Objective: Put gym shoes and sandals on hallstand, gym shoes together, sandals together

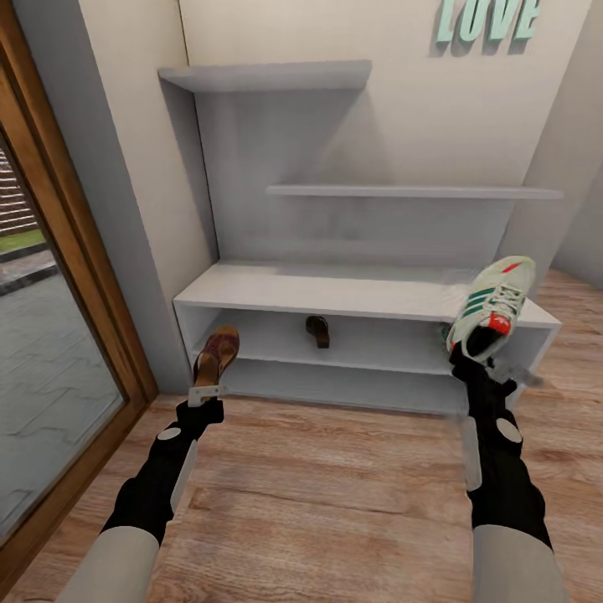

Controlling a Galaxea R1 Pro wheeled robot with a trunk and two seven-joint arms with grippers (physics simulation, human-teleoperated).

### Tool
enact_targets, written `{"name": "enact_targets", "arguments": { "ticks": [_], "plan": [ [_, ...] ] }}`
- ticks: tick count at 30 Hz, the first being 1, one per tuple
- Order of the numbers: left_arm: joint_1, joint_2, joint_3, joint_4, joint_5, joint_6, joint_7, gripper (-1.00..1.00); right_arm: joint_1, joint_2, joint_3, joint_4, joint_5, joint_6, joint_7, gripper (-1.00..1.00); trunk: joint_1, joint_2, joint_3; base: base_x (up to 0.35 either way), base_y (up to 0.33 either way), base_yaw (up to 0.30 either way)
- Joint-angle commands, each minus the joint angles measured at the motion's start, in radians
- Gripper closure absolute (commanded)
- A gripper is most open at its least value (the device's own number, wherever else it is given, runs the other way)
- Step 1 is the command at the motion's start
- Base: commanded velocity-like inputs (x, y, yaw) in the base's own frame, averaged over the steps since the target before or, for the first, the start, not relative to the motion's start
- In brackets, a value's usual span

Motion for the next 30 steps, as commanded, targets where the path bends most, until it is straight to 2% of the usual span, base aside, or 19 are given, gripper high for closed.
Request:
{"name": "enact_targets", "arguments": {
  "ticks": [1,2,3,5,6,8,9,10,12,14,15,16,18,21,24,27,30],
  "plan": [
    [0.000,-0.001,0.003,-0.002,-0.013,0.006,-0.004,1.00,0.000,0.001,-0.062,0.000,-0.001,0.001,-0.001,1.00,0.000,0.000,-0.001,0.000,0.000,0.000],
    [0.000,-0.001,0.003,-0.002,-0.013,0.006,-0.004,1.00,0.000,0.001,-0.156,0.000,0.000,0.001,0.000,1.00,0.000,0.000,-0.001,0.000,0.000,0.000],
    [0.000,-0.001,0.003,-0.002,-0.013,0.006,-0.004,1.00,0.000,0.001,-0.217,0.000,0.000,0.001,0.000,1.00,0.000,0.000,-0.001,0.000,0.000,0.000],
    [0.000,-0.001,0.003,-0.002,-0.013,0.006,-0.004,1.00,0.001,-0.001,-0.403,0.000,-0.001,0.002,0.002,1.00,0.000,0.000,-0.001,0.000,0.000,0.000],
    [0.000,-0.001,0.003,-0.002,-0.013,0.006,-0.004,1.00,0.001,-0.017,-0.484,0.000,-0.001,0.003,0.003,1.00,0.000,0.000,-0.001,0.000,0.000,0.000],
    [0.000,-0.001,0.003,-0.002,-0.013,0.006,-0.004,1.00,0.001,-0.073,-0.608,0.000,-0.001,0.026,0.003,1.00,0.000,0.000,-0.001,0.000,0.000,0.000],
    [0.000,-0.001,0.003,-0.002,-0.013,0.007,-0.004,1.00,0.001,-0.111,-0.659,0.000,-0.002,0.063,0.003,1.00,0.000,0.000,-0.001,0.000,0.000,0.000],
    [0.000,-0.001,0.003,-0.002,-0.013,0.007,-0.004,1.00,0.001,-0.132,-0.682,0.000,-0.002,0.090,0.003,1.00,0.000,0.000,-0.001,0.000,0.000,0.000],
    [0.000,-0.002,0.002,-0.002,-0.013,0.007,-0.004,1.00,0.001,-0.229,-0.765,0.000,-0.002,0.250,0.004,1.00,0.000,0.000,-0.001,0.000,0.000,0.000],
    [0.000,-0.002,0.001,-0.002,-0.013,0.007,-0.004,1.00,0.000,-0.341,-0.836,0.000,-0.002,0.447,0.004,1.00,0.000,0.000,-0.001,0.000,0.000,0.000],
    [0.000,-0.003,0.001,-0.001,-0.013,0.007,-0.004,1.00,0.000,-0.426,-0.881,0.000,0.000,0.573,0.004,1.00,0.000,0.000,-0.001,0.000,0.000,0.000],
    [0.000,-0.003,-0.001,-0.001,-0.013,0.008,-0.004,1.00,0.000,-0.554,-0.941,0.000,0.004,0.710,0.004,1.00,0.000,0.000,-0.001,0.000,0.000,0.000],
    [0.000,-0.003,-0.005,-0.001,-0.013,0.008,-0.003,1.00,0.001,-0.584,-0.957,0.000,0.008,0.733,0.003,1.00,0.000,0.000,-0.001,0.000,0.000,0.000],
    [0.000,-0.004,-0.007,0.016,-0.012,0.008,-0.004,1.00,0.001,-0.599,-0.964,0.000,0.023,0.744,0.003,1.00,0.000,0.000,-0.001,0.000,0.000,0.000],
    [0.000,-0.005,-0.014,0.071,-0.013,0.009,-0.004,1.00,0.001,-0.607,-0.967,-0.001,0.077,0.748,0.002,1.00,0.000,0.000,-0.001,0.000,0.000,0.000],
    [-0.001,-0.019,-0.030,0.104,-0.013,0.009,-0.003,1.00,0.001,-0.614,-0.968,-0.002,0.144,0.749,0.002,1.00,0.000,0.000,-0.001,0.000,0.000,0.000],
    [-0.001,-0.027,-0.036,0.134,-0.012,0.008,-0.003,1.00,0.000,-0.618,-0.968,-0.003,0.173,0.749,0.002,1.00,0.000,0.000,-0.001,0.000,0.000,0.000]
  ]
}}
